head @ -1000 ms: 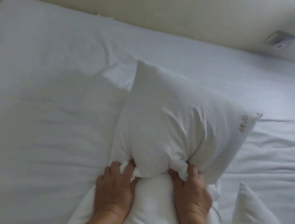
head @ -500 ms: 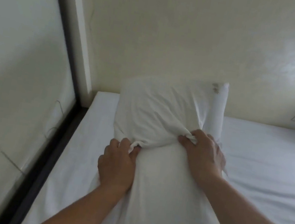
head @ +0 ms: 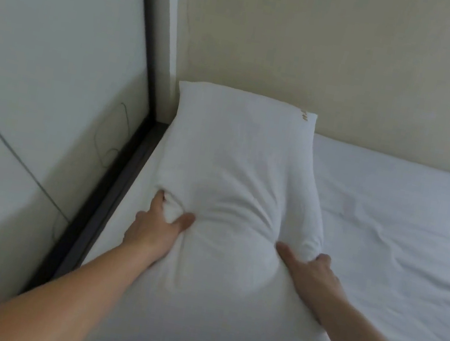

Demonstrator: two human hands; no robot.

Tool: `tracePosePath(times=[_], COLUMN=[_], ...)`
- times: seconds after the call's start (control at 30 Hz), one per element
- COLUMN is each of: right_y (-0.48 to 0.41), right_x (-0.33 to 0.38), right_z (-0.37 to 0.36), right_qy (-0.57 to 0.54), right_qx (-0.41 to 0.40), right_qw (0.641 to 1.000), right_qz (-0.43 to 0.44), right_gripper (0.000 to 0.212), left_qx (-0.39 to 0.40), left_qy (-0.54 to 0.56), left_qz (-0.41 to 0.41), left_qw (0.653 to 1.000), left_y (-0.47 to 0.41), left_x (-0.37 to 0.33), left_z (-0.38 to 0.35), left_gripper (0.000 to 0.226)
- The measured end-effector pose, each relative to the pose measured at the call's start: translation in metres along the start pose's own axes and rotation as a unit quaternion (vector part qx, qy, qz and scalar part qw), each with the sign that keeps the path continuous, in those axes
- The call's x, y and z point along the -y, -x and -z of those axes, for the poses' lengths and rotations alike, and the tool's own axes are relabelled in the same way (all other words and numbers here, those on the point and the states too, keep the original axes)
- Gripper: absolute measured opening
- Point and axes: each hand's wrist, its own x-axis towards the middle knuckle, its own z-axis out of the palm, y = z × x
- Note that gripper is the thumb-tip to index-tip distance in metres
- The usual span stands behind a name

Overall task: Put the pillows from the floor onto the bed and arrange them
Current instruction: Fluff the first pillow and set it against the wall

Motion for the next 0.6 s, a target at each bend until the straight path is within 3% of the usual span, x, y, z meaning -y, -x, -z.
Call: tracePosePath(times=[0.1,0.2,0.3,0.4,0.5,0.57,0.6], right_y=[0.022,0.034,0.029,0.025,0.031,0.04,0.047], right_x=[-0.002,-0.005,-0.001,-0.01,-0.022,-0.027,-0.03], right_z=[-0.013,-0.022,-0.012,-0.003,-0.001,0.001,0.002], right_qy=[0.012,0.042,0.064,0.093,0.106,0.136,0.17], right_qx=[-0.007,0.017,-0.023,-0.065,-0.047,-0.069,-0.099], right_qw=[1.0,0.999,0.997,0.993,0.993,0.988,0.978], right_qz=[0.012,0.003,0.018,0.042,0.021,0.026,0.074], right_gripper=[0.096,0.089,0.084,0.082,0.092,0.095,0.091], left_qx=[-0.042,-0.021,0.015,0.028,0.034,-0.036,-0.099], left_qy=[-0.01,-0.029,-0.015,-0.002,-0.037,-0.137,-0.187], left_qz=[-0.046,0.002,0.055,0.053,0.067,0.072,0.046], left_qw=[0.998,0.999,0.998,0.998,0.997,0.987,0.976], left_y=[-0.02,-0.017,0.003,0.016,0.031,0.037,0.043], left_x=[0.0,0.019,0.045,0.046,0.041,0.037,0.032], left_z=[0.025,0.033,0.022,0.008,0.004,0.005,0.004], left_gripper=[0.09,0.091,0.097,0.1,0.098,0.093,0.087])
